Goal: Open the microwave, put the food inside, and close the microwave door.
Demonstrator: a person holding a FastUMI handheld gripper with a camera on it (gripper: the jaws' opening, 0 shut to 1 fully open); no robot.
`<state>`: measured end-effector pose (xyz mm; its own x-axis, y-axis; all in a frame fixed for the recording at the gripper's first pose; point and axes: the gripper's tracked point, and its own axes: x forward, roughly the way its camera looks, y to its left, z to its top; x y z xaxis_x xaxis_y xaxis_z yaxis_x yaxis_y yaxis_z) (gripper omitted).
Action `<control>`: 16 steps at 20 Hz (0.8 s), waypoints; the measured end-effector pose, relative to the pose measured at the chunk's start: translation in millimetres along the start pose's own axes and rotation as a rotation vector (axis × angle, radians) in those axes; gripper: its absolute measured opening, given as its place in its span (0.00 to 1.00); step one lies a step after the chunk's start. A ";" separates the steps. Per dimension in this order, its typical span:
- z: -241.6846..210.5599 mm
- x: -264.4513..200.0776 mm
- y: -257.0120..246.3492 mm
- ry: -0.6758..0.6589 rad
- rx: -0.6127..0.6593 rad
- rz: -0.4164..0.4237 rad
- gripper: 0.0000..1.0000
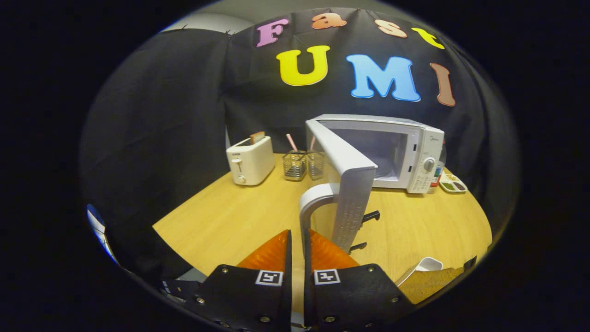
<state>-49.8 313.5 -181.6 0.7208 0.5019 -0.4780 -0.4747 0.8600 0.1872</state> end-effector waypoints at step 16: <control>-1.4 -113.9 -142.4 -0.043 0.151 -0.121 0.99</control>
<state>-65.0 133.8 -155.0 0.7903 0.3950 -0.4683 -0.3045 0.9166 0.2592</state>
